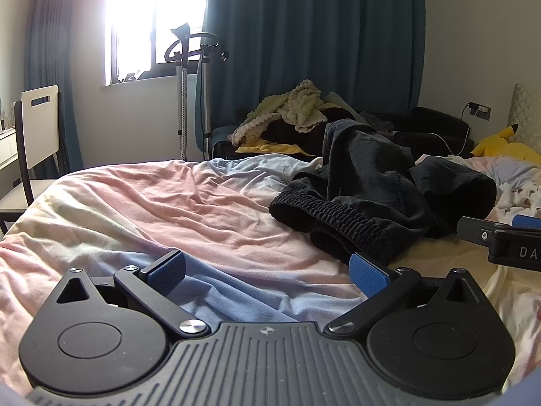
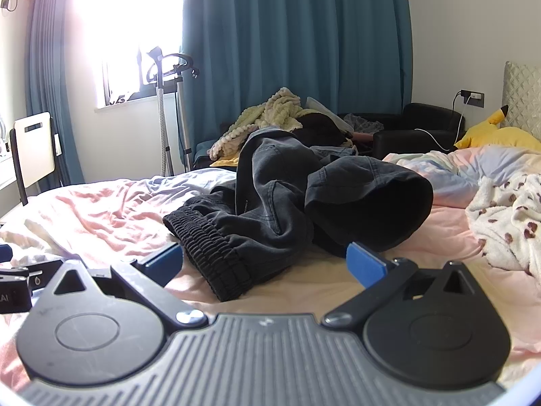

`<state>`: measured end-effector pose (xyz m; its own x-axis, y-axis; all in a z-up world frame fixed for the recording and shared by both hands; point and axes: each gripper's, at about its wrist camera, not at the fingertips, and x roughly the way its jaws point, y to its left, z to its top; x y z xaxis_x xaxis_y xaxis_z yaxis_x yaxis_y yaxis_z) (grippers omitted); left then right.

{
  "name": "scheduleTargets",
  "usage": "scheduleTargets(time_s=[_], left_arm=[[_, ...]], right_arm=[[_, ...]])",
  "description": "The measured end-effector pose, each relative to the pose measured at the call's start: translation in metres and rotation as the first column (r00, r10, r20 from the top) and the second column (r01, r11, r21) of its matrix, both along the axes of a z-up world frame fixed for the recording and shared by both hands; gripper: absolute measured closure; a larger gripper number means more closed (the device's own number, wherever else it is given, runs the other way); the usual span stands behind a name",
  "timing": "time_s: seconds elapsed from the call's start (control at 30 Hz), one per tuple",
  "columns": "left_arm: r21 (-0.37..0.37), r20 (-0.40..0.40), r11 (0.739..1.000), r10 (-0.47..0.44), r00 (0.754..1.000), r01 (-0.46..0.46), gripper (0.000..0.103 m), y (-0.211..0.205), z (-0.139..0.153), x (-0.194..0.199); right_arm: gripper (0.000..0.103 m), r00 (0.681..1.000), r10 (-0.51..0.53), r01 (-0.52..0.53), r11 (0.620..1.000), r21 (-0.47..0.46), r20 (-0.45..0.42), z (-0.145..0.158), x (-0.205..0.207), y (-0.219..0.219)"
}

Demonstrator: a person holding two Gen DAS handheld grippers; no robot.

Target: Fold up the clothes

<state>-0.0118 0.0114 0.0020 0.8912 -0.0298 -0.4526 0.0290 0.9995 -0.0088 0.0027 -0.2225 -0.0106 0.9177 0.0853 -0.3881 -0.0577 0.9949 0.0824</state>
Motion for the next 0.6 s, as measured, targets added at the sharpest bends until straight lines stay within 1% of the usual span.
scheduleTargets(time_s=[0.37,0.5,0.6], left_arm=[[-0.007,0.0,1.0,-0.018,1.0,0.018,0.0,-0.0043,-0.0039,0.0012],[-0.049,0.011,0.998,-0.047,0.999,0.047,0.0,-0.0027,-0.0051,-0.0001],[-0.065,0.009,0.995,-0.073,0.997,0.073,0.0,-0.0037,-0.0076,0.0006]], right_arm=[[0.0,1.0,-0.003,0.003,1.0,-0.001,-0.006,-0.0022,0.0002,0.0002],[0.0,1.0,-0.006,0.006,1.0,-0.003,-0.004,-0.0019,-0.0007,0.0006],[0.0,1.0,-0.014,0.014,1.0,-0.006,-0.001,-0.0019,-0.0009,0.0008]])
